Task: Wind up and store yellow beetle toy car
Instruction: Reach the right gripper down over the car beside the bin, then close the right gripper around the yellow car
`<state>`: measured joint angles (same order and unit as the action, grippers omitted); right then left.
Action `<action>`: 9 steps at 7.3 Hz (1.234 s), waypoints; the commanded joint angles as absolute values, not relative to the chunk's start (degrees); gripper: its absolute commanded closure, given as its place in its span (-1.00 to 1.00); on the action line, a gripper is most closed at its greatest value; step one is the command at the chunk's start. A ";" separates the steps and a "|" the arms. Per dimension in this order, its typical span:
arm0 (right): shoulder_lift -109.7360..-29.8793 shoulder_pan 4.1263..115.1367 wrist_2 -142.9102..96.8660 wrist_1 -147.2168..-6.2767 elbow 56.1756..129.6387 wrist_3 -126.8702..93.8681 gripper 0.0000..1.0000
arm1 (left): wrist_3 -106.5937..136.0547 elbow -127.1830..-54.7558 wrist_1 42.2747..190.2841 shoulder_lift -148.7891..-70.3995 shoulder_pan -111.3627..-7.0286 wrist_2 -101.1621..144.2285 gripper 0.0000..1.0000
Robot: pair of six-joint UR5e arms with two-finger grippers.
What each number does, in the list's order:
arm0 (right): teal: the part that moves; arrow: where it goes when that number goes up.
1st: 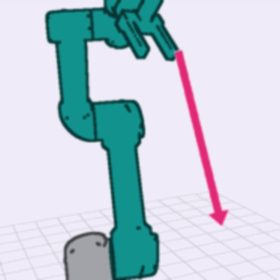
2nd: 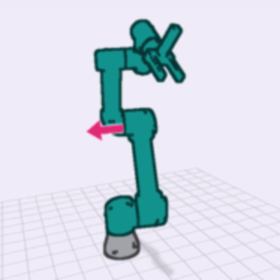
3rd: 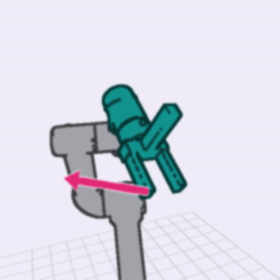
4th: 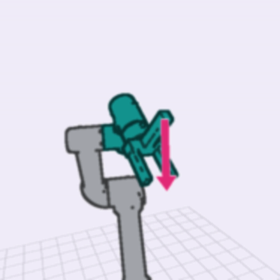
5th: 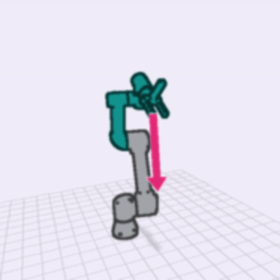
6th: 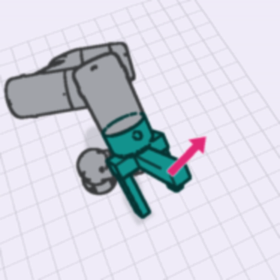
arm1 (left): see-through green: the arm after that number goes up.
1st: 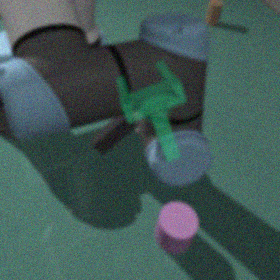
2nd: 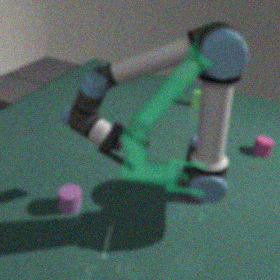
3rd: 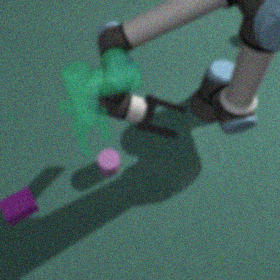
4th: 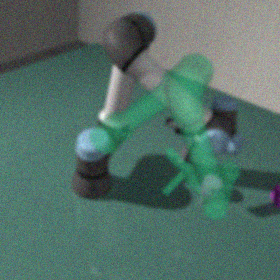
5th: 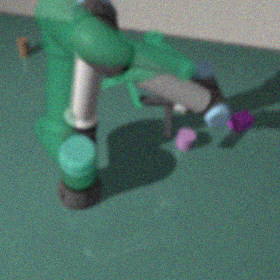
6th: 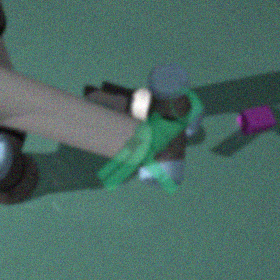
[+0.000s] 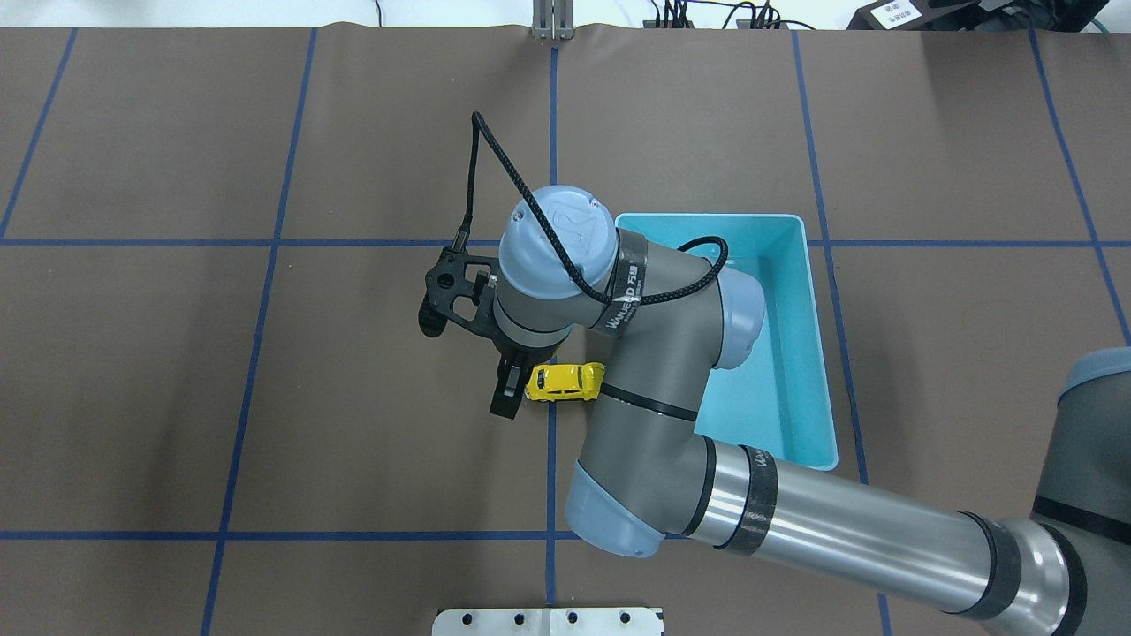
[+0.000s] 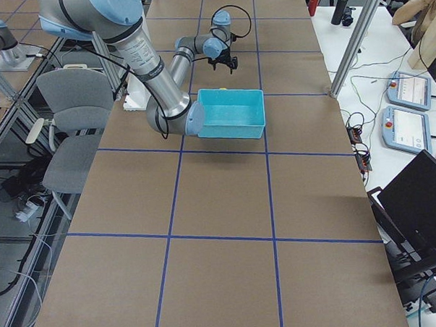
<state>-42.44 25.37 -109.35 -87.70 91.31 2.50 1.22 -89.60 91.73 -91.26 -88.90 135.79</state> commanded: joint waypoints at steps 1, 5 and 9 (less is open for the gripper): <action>-43.86 24.61 -109.42 -85.35 89.39 10.00 -0.91 | 2.29 -88.95 91.67 -91.05 -88.77 135.79 -1.00; -46.58 23.20 -107.07 -85.87 89.47 16.39 -0.98 | 2.11 -85.78 91.93 -91.58 -88.77 135.88 -1.00; -46.76 21.28 -101.71 -85.87 89.56 21.35 -0.98 | 2.11 -85.78 92.02 -91.32 -88.77 135.88 -1.00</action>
